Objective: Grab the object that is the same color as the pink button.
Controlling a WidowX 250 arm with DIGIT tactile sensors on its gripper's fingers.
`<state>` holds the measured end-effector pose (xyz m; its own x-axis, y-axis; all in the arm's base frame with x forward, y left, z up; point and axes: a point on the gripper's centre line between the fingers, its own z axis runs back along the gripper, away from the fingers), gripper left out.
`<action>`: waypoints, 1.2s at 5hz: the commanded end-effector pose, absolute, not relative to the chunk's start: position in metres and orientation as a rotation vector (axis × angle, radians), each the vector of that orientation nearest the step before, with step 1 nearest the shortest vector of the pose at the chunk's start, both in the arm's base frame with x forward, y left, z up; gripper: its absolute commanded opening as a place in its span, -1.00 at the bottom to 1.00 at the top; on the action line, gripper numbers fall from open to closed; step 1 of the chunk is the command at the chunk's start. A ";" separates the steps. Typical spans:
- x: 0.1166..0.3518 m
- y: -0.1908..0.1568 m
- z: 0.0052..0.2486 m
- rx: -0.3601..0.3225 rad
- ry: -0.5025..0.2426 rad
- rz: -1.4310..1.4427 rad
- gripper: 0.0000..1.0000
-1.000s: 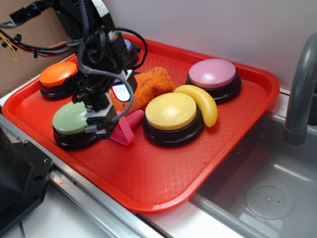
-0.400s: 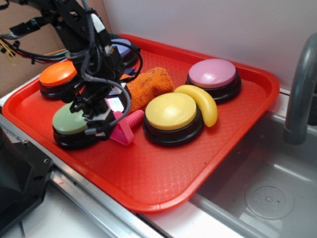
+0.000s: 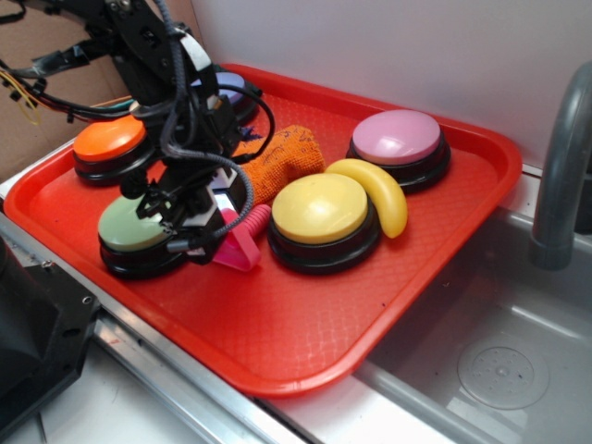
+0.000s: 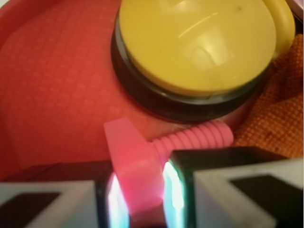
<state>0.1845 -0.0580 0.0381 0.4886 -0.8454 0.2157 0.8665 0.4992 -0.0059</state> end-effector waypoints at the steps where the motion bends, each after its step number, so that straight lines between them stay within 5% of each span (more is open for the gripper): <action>1: 0.184 -0.056 0.057 -0.094 -0.194 -0.896 -1.00; 3: 0.189 -0.039 0.115 -0.049 -0.206 -0.463 -1.00; 5: 0.199 -0.010 0.167 0.151 -0.137 -0.022 -1.00; 6: 0.202 0.008 0.190 0.170 -0.119 0.203 -1.00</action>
<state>0.1976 0.0155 0.1780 0.9782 0.1867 0.0913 -0.2000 0.9651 0.1690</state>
